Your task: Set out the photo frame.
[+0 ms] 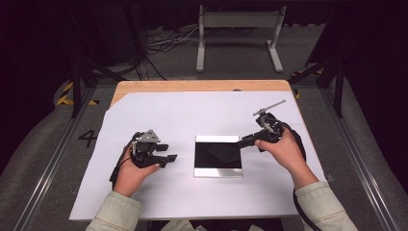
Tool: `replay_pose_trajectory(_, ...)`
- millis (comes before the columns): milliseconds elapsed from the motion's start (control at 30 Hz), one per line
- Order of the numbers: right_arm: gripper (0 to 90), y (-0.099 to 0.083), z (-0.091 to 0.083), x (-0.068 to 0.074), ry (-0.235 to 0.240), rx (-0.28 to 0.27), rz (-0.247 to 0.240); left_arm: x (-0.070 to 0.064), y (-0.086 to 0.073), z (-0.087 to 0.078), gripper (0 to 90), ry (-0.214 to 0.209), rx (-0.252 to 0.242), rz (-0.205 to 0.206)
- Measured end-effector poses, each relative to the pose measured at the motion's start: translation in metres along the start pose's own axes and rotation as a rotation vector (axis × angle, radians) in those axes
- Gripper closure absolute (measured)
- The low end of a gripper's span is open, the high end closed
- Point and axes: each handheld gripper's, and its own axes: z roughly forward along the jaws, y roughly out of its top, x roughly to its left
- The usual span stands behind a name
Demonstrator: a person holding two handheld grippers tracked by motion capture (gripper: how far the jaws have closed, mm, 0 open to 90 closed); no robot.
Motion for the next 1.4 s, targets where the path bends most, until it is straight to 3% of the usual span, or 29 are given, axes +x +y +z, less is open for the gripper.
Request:
replay_pose_trajectory(133, 54.4, 0.0, 0.004, -0.001, 0.008, 0.006, 0.023, 0.0, 0.0, 0.0, 43.6, -0.001, 0.003, -0.004)
replay_pose_trajectory(267, 50.8, 0.0, 0.009, -0.003, 0.045, 0.016, 0.098, 0.0, 0.0, 0.0, 43.5, 0.001, 0.003, -0.004)
replay_pose_trajectory(433, 49.1, -0.001, 0.013, -0.004, 0.064, 0.022, 0.134, -0.001, 0.0, 0.001, 43.5, 0.001, 0.005, 0.002)
replay_pose_trajectory(833, 46.4, -0.002, 0.026, -0.002, 0.089, 0.052, 0.148, -0.001, 0.0, 0.001, 43.5, 0.006, 0.006, 0.002)
replay_pose_trajectory(1400, 43.4, -0.001, 0.041, 0.003, 0.163, 0.095, 0.167, -0.001, 0.0, 0.002, 43.4, 0.012, 0.005, 0.003)
